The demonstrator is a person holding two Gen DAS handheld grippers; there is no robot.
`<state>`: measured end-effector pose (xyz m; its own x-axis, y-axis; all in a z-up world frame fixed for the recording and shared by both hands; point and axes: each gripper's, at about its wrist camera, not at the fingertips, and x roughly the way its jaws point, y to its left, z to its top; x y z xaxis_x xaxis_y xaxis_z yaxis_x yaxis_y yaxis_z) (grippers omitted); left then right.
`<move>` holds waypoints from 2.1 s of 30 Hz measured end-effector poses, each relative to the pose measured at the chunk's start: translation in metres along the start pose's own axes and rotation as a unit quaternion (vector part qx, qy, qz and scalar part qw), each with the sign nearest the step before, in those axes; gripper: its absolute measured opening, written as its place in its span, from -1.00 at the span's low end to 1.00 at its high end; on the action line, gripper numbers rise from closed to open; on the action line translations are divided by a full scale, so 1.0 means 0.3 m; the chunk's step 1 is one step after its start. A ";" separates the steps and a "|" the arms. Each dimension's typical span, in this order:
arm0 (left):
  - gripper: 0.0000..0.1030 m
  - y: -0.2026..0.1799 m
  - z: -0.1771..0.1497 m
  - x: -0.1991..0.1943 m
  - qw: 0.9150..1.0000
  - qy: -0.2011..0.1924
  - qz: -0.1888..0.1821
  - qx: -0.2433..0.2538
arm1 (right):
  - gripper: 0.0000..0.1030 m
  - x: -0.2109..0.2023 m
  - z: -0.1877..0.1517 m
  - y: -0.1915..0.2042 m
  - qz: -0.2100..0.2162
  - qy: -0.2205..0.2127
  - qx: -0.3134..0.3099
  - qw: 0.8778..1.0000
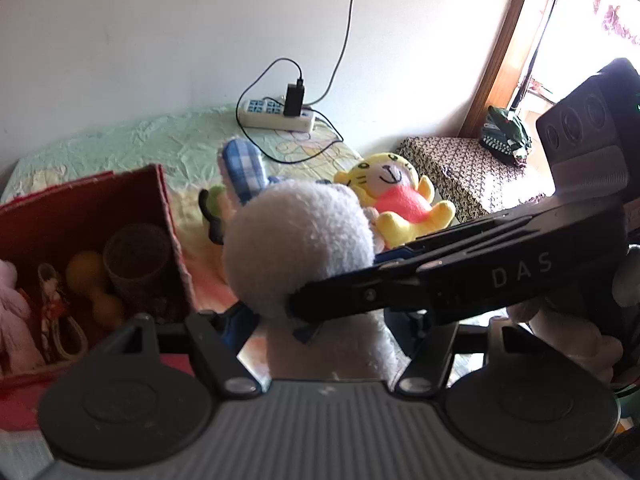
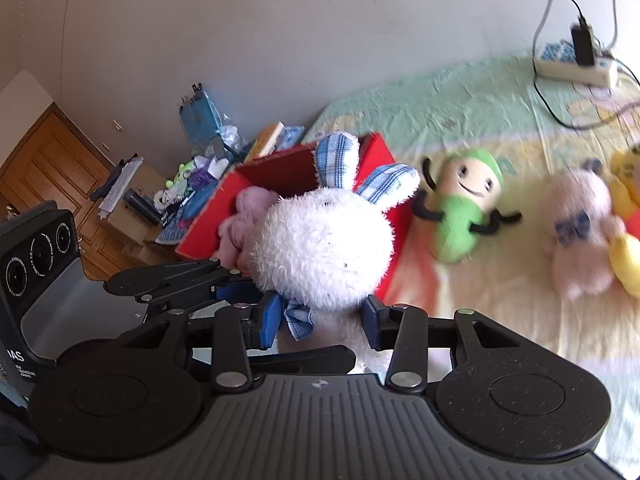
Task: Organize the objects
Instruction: 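Lift and carry the white bunny with the right gripper to the red box, then lower the white bunny into the box beside the pink bear, open right gripper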
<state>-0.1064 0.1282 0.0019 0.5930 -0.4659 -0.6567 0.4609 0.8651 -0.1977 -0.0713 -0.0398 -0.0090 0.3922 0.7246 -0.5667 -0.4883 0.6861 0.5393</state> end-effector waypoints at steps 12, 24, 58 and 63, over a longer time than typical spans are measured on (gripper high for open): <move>0.29 0.288 0.047 -0.122 0.998 -0.041 0.038 0.014 | -0.13 0.241 0.133 0.201 -0.020 -0.042 -0.062 0.997; 0.28 0.574 0.002 -0.018 0.997 0.024 0.075 -0.008 | -0.12 0.542 0.172 0.224 -0.024 0.026 -0.032 0.999; 0.58 0.748 -0.036 0.068 0.985 0.099 0.133 -0.046 | 0.02 0.666 0.210 0.175 -0.058 0.062 0.048 0.995; 0.62 0.714 -0.037 0.057 0.984 0.089 0.150 -0.019 | -0.31 0.657 0.215 0.157 -0.061 0.055 0.072 0.994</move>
<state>-0.0049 0.3075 -0.0599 0.5716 -0.1512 -0.8065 0.2549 0.9670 -0.0006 0.0332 0.1396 -0.0552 0.3501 0.6294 -0.6937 -0.3222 0.7763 0.5417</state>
